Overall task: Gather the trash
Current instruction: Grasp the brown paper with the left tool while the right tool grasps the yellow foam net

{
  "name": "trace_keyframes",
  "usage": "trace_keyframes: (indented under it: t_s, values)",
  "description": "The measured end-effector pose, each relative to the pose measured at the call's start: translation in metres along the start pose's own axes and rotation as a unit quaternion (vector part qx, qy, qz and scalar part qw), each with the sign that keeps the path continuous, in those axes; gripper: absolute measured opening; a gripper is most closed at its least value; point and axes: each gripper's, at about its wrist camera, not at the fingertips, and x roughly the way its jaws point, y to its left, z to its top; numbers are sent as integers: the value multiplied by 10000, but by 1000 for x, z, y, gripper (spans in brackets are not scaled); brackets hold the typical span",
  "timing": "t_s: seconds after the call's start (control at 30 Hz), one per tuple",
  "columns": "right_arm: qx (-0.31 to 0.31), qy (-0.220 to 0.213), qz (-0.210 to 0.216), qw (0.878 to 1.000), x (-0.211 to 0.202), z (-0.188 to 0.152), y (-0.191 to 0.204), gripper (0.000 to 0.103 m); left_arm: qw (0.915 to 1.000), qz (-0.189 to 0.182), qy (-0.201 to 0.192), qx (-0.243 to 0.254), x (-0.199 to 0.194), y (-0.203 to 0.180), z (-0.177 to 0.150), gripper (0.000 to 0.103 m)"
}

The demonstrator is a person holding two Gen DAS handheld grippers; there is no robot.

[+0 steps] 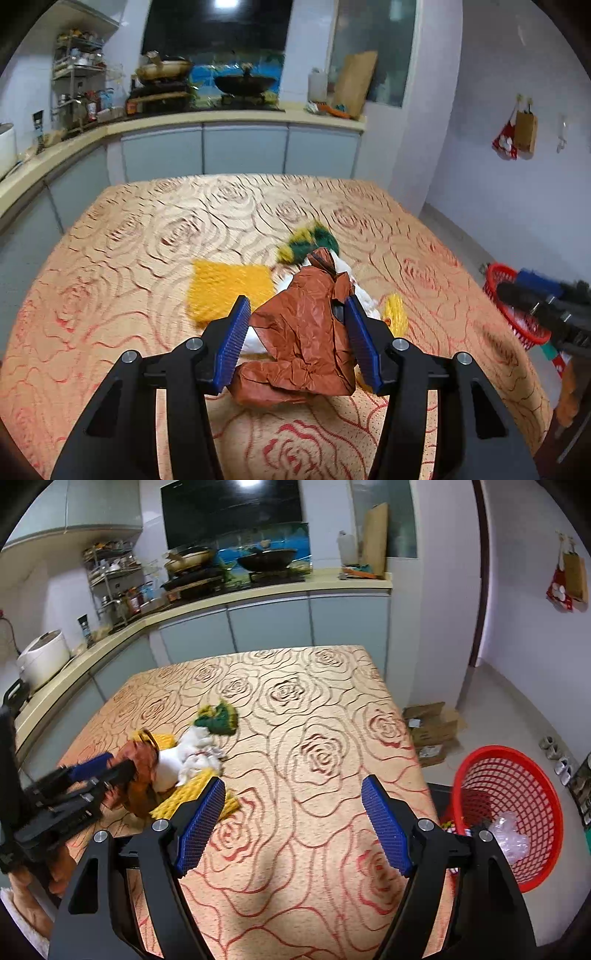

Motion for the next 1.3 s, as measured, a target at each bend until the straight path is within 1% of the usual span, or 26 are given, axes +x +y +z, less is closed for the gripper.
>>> trace_keyframes:
  t_s: [0.2,0.33,0.4,0.5,0.67,0.93,1.3]
  values:
    - [-115,161,226,9995,14,-4,21,74,9985,271,-397,-263,-31,19,10,51]
    - [-152,316,420,9985,29,-5,37,74,9968,483,-567,-301,-44,24,15,51]
    - [-164,417,516,9977,38,-5,46,74,9961,531,-630,-319,-49,25,16,51]
    - [-199,504,546,9970,49,-7,58,74,9954,545,-694,-371,-56,28,16,51]
    - [-141,698,559,9959,69,-7,66,74,9946,572,-746,-448,-62,33,17,51]
    - [-257,871,520,9945,80,-15,72,74,9944,557,-705,-553,-59,37,16,51]
    - [-339,983,381,9938,80,-24,60,51,9944,552,-711,-553,-58,37,17,51]
